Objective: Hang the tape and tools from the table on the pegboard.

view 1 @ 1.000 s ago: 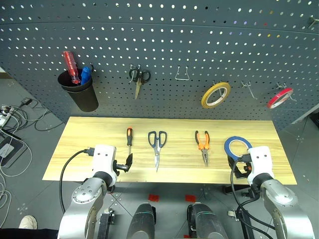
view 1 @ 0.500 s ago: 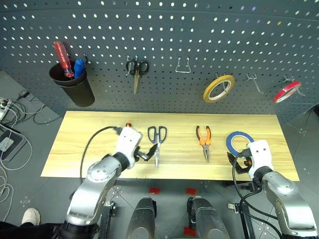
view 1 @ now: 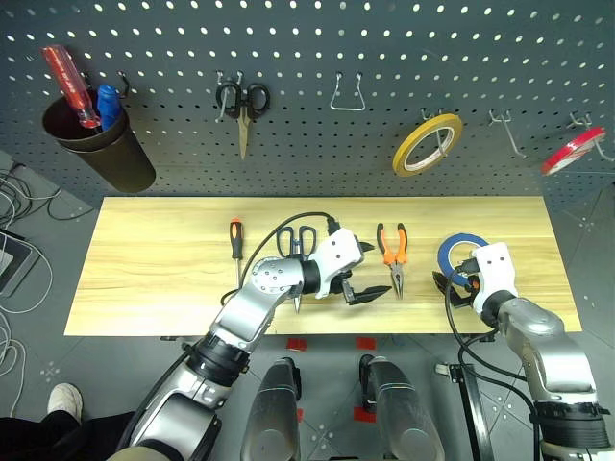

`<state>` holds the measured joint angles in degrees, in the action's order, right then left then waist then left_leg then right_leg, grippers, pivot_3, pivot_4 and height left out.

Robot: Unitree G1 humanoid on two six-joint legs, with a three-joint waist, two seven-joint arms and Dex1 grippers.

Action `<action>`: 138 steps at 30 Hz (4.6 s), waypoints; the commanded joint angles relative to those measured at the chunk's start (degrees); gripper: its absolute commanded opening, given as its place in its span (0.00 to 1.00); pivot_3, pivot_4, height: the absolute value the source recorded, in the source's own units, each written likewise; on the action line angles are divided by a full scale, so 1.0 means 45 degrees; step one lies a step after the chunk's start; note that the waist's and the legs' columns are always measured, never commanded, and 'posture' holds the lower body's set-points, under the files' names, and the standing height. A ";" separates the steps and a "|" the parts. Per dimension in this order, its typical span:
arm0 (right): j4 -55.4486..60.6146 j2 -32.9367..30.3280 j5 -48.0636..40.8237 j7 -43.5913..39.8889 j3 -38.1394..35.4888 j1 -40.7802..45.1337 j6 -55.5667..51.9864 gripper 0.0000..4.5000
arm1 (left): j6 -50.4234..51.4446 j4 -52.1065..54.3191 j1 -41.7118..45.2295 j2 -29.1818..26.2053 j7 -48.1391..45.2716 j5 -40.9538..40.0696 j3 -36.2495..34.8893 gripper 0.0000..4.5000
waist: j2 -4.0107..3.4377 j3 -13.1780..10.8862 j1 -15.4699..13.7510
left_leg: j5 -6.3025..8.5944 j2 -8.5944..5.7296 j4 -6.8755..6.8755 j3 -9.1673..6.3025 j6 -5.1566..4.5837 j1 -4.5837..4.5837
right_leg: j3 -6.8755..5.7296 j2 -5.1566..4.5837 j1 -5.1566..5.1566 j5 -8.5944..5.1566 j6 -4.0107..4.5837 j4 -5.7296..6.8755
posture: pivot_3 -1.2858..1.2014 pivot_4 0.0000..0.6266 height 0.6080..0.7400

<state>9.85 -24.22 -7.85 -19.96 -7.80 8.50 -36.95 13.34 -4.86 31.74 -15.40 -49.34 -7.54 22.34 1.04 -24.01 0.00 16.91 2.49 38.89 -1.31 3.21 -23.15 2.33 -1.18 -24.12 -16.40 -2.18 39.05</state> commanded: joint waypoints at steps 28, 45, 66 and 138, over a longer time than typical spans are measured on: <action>-0.2495 0.0383 -0.0214 0.0054 0.0072 0.0997 0.0520 0.15 | -0.1105 -0.1724 0.1238 0.1021 -0.1147 0.0095 -0.0585 1.00 | 0.0013 -0.0334 -0.0014 | -0.0034 0.0019 -0.0004 0.0001 0.0062 -0.0004 | -0.0005 0.0003 -0.0010 0.0002 -0.0009 0.0003 | 0.55 0.78 1.00; 0.3303 0.0574 0.3980 0.3320 0.1238 -0.2392 0.4672 0.15 | 0.1726 0.3567 -0.1463 0.0369 0.0186 -0.1179 -0.1528 1.00 | -0.0071 0.0448 0.0014 | -0.0095 0.0018 0.0009 0.0000 0.0169 -0.0275 | -0.0063 -0.0019 -0.0271 0.0017 -0.0033 0.0013 | 0.51 0.42 1.00; -0.1294 0.1047 0.4826 0.4914 0.1256 0.1010 0.9838 0.15 | 0.0868 0.1324 0.1167 0.2176 0.1772 -0.0856 -0.1497 1.00 | -0.0036 0.1987 0.0005 | -0.0098 -0.0031 0.0011 0.0035 0.0153 -0.0269 | -0.0056 -0.0023 -0.0241 0.0021 -0.0030 -0.0005 | 0.52 0.28 1.00; -0.4113 0.4524 0.0761 0.4049 0.1336 0.5523 -0.3809 1.00 | 0.2312 0.5442 -0.5369 -0.1963 0.2501 -0.0991 -0.2688 1.00 | -0.0051 0.0130 0.0008 | 0.0001 0.0016 -0.0014 -0.0008 -0.0024 0.0006 | 0.0001 -0.0002 -0.0020 0.0007 -0.0011 0.0014 | 0.58 0.78 1.00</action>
<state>-6.96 -3.99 -4.96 -2.08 -2.00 34.31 -54.23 23.67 17.78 7.80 -24.43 -38.11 -11.30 10.43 0.81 -23.42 0.04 16.91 2.56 38.82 -1.34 3.10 -23.13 2.34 -1.19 -24.21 -16.37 -2.23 39.12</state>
